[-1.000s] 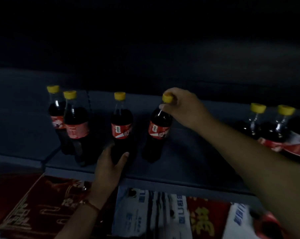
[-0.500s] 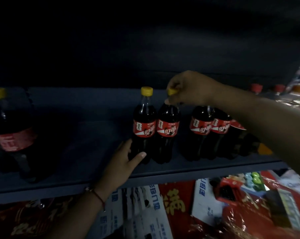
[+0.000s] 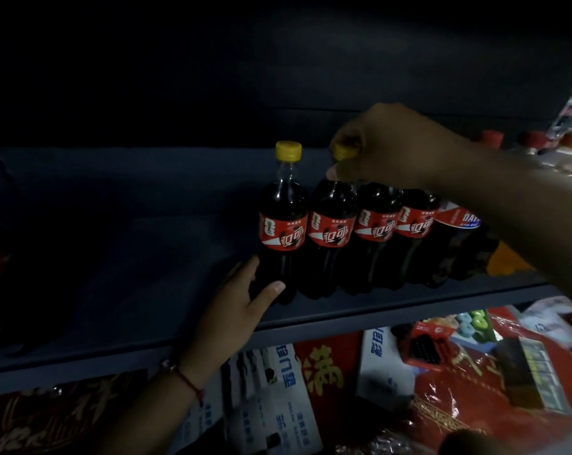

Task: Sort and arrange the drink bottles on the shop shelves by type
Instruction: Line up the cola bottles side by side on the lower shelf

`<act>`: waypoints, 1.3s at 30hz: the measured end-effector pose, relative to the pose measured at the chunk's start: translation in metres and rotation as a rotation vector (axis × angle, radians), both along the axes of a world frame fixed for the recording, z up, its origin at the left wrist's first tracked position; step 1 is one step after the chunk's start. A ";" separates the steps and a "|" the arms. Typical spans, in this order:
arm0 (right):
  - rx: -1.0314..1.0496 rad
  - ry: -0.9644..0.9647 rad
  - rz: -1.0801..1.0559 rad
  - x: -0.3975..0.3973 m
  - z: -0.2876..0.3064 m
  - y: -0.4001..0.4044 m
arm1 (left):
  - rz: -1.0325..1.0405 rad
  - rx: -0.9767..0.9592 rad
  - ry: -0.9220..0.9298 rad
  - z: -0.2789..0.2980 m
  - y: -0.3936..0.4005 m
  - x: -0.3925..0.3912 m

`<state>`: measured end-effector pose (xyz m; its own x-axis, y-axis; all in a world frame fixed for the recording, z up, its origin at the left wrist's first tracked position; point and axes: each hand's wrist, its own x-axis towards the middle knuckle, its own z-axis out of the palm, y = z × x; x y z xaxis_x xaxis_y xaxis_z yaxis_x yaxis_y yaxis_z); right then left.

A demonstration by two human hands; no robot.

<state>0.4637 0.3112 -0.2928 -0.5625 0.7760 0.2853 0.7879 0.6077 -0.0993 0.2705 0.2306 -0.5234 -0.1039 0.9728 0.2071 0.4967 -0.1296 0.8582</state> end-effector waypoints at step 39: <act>-0.359 0.459 0.440 -0.271 -0.042 -0.075 | 0.627 0.098 -0.207 0.037 -0.113 -0.255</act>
